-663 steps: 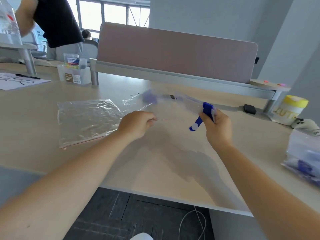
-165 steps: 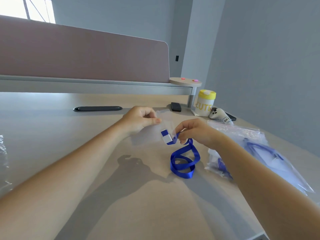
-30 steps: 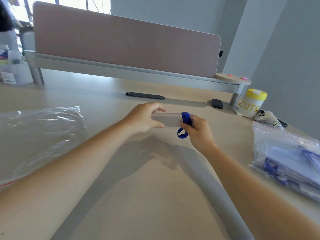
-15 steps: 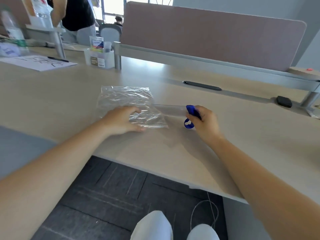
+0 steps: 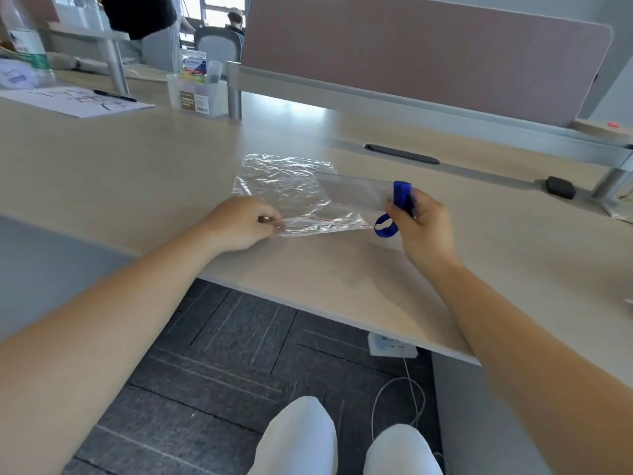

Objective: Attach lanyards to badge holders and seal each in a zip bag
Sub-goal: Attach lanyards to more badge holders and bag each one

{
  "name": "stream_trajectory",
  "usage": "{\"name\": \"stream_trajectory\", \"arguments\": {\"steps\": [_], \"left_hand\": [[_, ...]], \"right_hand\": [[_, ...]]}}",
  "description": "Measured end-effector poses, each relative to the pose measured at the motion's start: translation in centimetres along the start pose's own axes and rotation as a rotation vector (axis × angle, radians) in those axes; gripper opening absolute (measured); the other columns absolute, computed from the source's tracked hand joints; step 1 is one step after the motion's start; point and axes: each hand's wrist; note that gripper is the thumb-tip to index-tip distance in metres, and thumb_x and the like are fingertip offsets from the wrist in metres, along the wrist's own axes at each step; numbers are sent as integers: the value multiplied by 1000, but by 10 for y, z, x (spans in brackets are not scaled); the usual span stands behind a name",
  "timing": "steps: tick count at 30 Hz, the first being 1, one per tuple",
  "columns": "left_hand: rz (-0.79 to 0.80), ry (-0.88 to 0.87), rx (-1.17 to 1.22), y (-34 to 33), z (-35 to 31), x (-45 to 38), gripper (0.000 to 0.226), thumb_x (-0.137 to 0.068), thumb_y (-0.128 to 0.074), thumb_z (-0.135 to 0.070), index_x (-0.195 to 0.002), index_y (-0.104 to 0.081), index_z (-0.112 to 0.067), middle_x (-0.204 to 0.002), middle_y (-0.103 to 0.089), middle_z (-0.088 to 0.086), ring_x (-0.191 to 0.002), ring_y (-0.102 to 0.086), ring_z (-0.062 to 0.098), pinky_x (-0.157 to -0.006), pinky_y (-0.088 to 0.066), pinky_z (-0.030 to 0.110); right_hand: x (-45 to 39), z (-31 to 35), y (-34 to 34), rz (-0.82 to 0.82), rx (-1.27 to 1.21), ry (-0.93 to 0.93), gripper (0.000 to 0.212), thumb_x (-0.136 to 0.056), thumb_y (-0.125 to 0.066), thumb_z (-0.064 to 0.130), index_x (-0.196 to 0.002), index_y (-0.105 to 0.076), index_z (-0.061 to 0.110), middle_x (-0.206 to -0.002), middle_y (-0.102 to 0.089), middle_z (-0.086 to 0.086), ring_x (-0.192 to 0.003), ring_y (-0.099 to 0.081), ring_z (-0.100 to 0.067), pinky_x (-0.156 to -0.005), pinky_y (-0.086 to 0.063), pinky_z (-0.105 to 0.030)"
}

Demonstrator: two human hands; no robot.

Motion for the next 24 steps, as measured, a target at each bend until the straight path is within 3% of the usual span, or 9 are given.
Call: {"name": "stream_trajectory", "arguments": {"steps": [3, 6, 11, 16, 19, 22, 24], "left_hand": [[48, -50, 13, -14, -21, -14, 28, -89, -54, -21, -115, -63, -14, -122, -62, 6, -114, -52, 24, -90, -37, 28], [81, -104, 35, -30, -48, -28, 28, -89, -52, -15, -116, -61, -17, -123, -61, 5, -114, -52, 23, -92, -38, 27], [112, -193, 73, -59, -96, -46, 30, -83, -50, -4, -112, -57, -8, -119, -59, 8, -109, -52, 22, -77, -34, 21], [94, -248, 113, -78, -130, -60, 17, -82, -56, -7, -99, -57, -3, -114, -57, 12, -108, -51, 27, -90, -42, 33], [72, -308, 73, -85, -142, -68, 11, -84, -58, -14, -92, -64, -9, -109, -60, 9, -106, -53, 26, -92, -42, 37], [54, -309, 107, -87, -150, -72, 16, -88, -55, -16, -97, -67, -14, -112, -61, 6, -107, -54, 25, -94, -42, 37], [21, -307, 144, -88, -154, -72, 20, -89, -50, -11, -102, -66, -13, -113, -62, 5, -106, -55, 24, -91, -43, 32]], "right_hand": [[5, -3, 19, -68, -32, -15, 26, -87, -51, 3, -64, -43, 13, -58, -45, 4, -56, -41, -8, -57, -31, -16], [9, -7, 44, -128, -23, -25, 31, -88, -51, 4, -61, -42, 18, -50, -44, 16, -46, -42, 2, -52, -32, -9], [13, -19, 83, -211, 28, -64, 11, -87, -52, 5, -77, -48, 5, -61, -44, 4, -60, -39, -10, -60, -32, -20], [18, -33, 117, -279, 77, -106, 11, -87, -52, 5, -77, -50, 2, -61, -40, -2, -62, -34, -16, -59, -29, -23], [21, -39, 133, -319, 74, -129, 16, -88, -52, 5, -81, -51, -9, -71, -43, -11, -67, -36, -20, -65, -30, -28], [24, -45, 145, -358, 67, -145, 19, -88, -52, 5, -89, -52, -13, -78, -48, -12, -73, -40, -20, -65, -34, -26], [25, -48, 150, -380, 59, -157, 18, -88, -51, 5, -91, -53, -13, -80, -48, -11, -74, -41, -20, -59, -34, -16]]}}
Point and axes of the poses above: each hand's wrist, its own x-axis away from the middle knuckle, its own y-axis out of the back of the hand, z = x × y
